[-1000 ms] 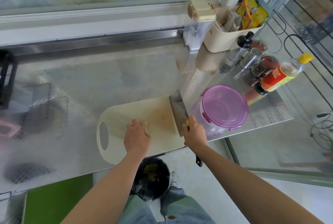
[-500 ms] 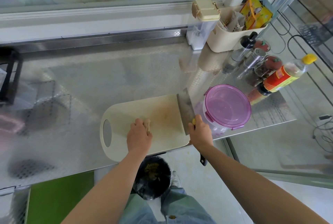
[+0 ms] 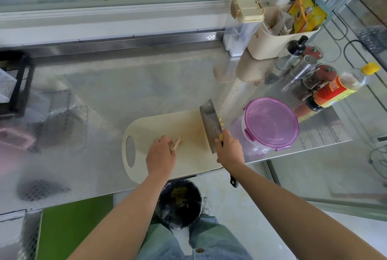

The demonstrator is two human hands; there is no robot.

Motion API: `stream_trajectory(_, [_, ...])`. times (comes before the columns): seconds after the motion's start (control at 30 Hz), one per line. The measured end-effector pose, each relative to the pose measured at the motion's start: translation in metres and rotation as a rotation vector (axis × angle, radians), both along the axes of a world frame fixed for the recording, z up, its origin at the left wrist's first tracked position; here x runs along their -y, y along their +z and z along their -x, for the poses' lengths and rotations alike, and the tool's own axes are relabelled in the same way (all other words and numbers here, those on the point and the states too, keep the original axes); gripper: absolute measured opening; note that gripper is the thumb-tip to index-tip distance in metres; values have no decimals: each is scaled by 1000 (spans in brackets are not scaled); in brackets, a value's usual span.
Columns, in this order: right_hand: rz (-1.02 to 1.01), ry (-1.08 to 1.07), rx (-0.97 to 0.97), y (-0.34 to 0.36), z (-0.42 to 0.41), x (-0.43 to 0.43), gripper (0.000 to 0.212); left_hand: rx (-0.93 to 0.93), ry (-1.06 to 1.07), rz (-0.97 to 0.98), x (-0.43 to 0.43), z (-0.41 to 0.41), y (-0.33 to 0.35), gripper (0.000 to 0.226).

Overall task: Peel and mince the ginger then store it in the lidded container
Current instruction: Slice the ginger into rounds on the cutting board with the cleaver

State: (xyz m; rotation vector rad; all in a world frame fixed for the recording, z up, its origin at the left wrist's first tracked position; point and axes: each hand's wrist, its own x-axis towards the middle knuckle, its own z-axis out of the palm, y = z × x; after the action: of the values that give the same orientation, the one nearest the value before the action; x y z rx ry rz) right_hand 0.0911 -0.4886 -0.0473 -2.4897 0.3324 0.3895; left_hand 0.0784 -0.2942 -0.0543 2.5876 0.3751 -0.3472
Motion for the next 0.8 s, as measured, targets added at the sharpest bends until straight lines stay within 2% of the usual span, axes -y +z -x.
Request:
stream_trajectory(0.3, [136,-147,10,-3,-2,14,9,24,-1,-8,-2,1,-1,21])
stream_trajectory(0.4, [94,-157,41,-1,0,14,8,29,-9,-5,0,1,-2,21])
stream_trajectory(0.5, [1,-50,65,0,1,7,9,35,-27,-15,0,0,-1,21])
stream_trajectory(0.57, [-7,43,55,1,1,1,21,39,-41,-30,0,-1,-1,21])
stream_trajectory(0.67, [-23,67,36,7,0,-9,8,50,-59,-41,-2,0,0,21])
stream_trajectory(0.8, [-39,202,20,13,-2,-27,9,65,-93,-44,-7,1,-3,24])
